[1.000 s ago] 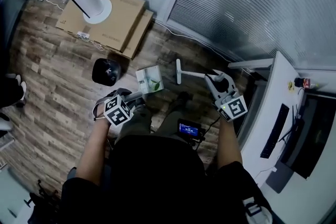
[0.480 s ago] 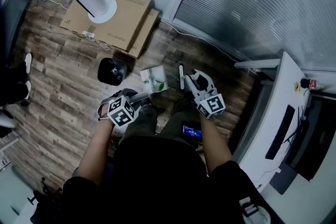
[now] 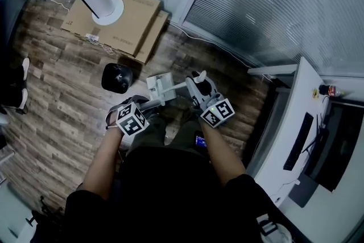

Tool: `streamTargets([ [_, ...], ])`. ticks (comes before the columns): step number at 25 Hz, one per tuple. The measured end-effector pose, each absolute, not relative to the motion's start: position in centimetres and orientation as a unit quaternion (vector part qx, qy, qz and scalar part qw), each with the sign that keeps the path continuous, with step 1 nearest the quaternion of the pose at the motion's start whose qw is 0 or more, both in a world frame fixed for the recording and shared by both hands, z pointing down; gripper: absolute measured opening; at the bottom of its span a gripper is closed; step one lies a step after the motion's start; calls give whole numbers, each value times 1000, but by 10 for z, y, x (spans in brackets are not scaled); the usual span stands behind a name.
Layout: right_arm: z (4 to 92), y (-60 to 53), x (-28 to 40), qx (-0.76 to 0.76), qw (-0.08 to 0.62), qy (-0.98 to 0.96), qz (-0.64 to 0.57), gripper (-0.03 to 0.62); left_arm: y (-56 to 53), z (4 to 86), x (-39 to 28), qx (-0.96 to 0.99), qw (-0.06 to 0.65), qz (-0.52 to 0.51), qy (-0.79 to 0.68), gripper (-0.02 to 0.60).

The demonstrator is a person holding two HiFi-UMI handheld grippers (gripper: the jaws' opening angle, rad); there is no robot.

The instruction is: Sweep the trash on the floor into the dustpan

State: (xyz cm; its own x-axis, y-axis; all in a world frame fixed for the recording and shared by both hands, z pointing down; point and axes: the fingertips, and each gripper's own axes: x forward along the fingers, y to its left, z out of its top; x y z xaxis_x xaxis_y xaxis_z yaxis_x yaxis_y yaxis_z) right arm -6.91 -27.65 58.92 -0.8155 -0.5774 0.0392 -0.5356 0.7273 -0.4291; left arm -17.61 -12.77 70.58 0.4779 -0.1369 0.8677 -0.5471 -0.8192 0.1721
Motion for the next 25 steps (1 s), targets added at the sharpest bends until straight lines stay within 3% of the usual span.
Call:
streamTargets([
  [10,556,-266,-15,-354,-2,921,-160,103,-123,706,-180,840,195,457,-219,135],
  [17,493,-272,-6,-365,-4,925,-102,103,-148,636,-193,874,191,358,-266,164],
  [20,465,-275,4,-369,8,926,-79,103,-169,582,-207,890,182,271,-319,142],
  [25,416,-271,22,-356,38,932,-56,106,-191,480,-236,892,126,79,-427,24],
])
